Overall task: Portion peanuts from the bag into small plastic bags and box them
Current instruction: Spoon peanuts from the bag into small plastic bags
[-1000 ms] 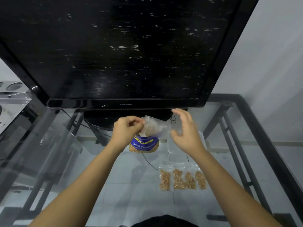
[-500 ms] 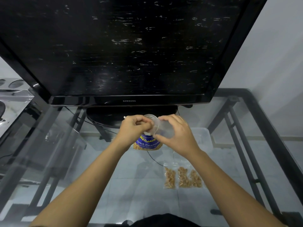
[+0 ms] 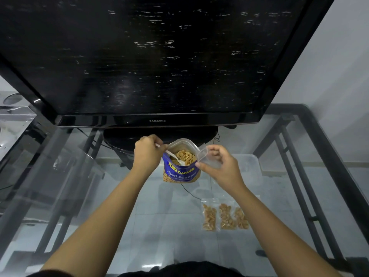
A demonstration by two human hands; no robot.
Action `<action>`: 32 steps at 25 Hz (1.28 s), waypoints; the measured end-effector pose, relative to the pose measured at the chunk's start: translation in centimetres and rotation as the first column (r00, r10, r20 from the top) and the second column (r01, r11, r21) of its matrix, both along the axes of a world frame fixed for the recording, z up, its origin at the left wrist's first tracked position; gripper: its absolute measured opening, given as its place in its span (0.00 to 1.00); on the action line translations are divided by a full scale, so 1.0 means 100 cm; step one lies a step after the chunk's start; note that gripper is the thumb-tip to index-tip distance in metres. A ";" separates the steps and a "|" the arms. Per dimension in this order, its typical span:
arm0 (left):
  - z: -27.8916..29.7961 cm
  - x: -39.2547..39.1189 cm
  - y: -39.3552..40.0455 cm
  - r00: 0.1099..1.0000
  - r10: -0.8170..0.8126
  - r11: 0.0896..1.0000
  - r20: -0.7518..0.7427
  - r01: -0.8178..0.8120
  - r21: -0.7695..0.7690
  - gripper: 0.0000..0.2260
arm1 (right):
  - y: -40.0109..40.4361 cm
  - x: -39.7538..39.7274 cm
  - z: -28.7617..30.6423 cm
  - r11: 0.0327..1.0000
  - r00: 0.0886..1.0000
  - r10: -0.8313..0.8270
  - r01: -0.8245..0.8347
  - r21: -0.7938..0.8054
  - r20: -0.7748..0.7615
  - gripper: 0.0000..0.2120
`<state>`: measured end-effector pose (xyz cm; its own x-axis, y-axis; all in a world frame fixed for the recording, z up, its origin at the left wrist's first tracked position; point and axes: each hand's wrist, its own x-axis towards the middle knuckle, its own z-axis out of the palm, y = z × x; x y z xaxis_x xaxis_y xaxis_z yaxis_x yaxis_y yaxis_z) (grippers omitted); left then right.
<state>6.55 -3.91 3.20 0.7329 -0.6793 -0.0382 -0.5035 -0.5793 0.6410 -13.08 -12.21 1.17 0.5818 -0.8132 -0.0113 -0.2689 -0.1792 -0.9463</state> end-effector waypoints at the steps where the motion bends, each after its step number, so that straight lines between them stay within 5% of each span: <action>1: 0.004 -0.003 0.000 0.999 -0.019 0.998 -0.045 0.017 -0.062 0.06 | 0.001 0.001 -0.003 1.000 1.000 -0.001 0.001 0.028 0.008 0.20; 7: 0.000 -0.006 -0.003 0.990 -0.112 0.992 -0.088 0.106 -0.071 0.07 | -0.004 0.006 -0.018 0.987 0.999 -0.033 0.028 0.160 0.027 0.21; 11: -0.005 0.000 -0.005 0.823 0.179 0.964 -0.540 -0.257 -0.071 0.06 | -0.006 0.004 -0.016 0.986 0.999 0.022 -0.026 0.165 0.024 0.21; 13: -0.003 -0.007 -0.006 0.883 0.205 0.954 -0.422 -0.277 -0.116 0.07 | -0.006 0.003 -0.016 0.986 0.999 0.030 -0.032 0.161 0.017 0.21; 15: 0.003 -0.015 -0.005 0.985 0.108 0.975 -0.133 -0.132 -0.180 0.08 | -0.006 0.002 -0.018 0.988 1.000 0.027 -0.028 0.152 0.012 0.23; 17: 0.006 -0.019 -0.008 0.996 -0.080 0.985 0.043 0.086 -0.147 0.08 | -0.005 0.000 -0.018 0.989 0.999 0.032 -0.032 0.148 0.004 0.23; 19: 0.004 -0.018 -0.011 0.971 -0.230 0.970 0.065 0.234 -0.061 0.08 | -0.005 0.000 -0.017 0.988 0.999 0.038 -0.039 0.149 0.008 0.23; 21: 0.000 -0.014 -0.014 0.966 -0.257 0.966 -0.027 0.256 -0.036 0.08 | -0.006 -0.001 -0.016 0.988 0.999 0.047 -0.048 0.148 0.006 0.22; 23: -0.003 -0.008 -0.013 0.968 -0.107 0.990 -0.229 0.083 -0.111 0.08 | -0.006 -0.002 -0.015 0.988 0.998 0.062 -0.061 0.144 -0.004 0.20; 26: -0.007 -0.002 -0.010 0.878 0.090 0.976 -0.470 -0.171 -0.132 0.08 | -0.006 -0.002 -0.015 0.988 0.998 0.070 -0.068 0.138 -0.007 0.20; 32: -0.010 0.011 -0.008 0.684 0.141 0.928 -0.716 -0.343 -0.145 0.08 | -0.006 -0.001 -0.018 0.988 0.999 0.035 -0.035 0.150 0.001 0.22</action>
<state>7.69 -4.72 2.20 0.7093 -0.5404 -0.4525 0.2672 -0.3878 0.8821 -13.16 -12.81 -0.59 0.6098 -0.7814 -0.1326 -0.2668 -0.0449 -0.9627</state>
